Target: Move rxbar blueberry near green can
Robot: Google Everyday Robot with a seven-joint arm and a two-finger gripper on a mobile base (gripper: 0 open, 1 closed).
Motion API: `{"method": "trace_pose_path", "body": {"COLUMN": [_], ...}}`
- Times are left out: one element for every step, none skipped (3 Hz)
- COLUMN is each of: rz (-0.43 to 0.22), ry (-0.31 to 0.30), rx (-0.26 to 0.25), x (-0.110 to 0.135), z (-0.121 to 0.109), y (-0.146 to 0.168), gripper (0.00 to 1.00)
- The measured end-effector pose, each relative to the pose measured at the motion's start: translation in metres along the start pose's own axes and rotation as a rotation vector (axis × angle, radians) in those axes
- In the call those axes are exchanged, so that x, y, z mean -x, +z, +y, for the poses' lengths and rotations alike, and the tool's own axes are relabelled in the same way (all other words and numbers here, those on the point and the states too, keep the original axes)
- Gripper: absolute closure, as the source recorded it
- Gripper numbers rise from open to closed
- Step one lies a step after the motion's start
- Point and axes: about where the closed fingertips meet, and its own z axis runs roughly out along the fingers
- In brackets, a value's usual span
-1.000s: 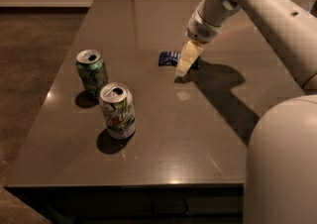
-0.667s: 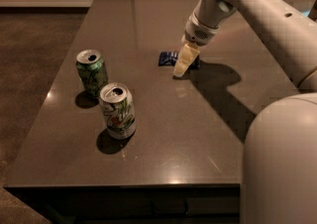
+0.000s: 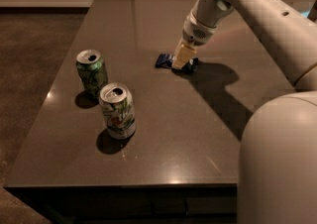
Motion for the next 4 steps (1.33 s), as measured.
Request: {"method": "trace_pose_path", "body": {"rz": [-0.017, -0.039, -0.064, -0.094], "ry": [-0.014, -0.050, -0.108, -0.181], "rx": [0.009, 0.025, 0.054, 0.105], "x": [0.006, 0.018, 0.035, 0.057], "z": [0.008, 0.026, 0.055, 0.092], "y": [-0.007, -0.015, -0.019, -0.017], "gripper": [0.86, 1.00, 1.00, 1.00]}}
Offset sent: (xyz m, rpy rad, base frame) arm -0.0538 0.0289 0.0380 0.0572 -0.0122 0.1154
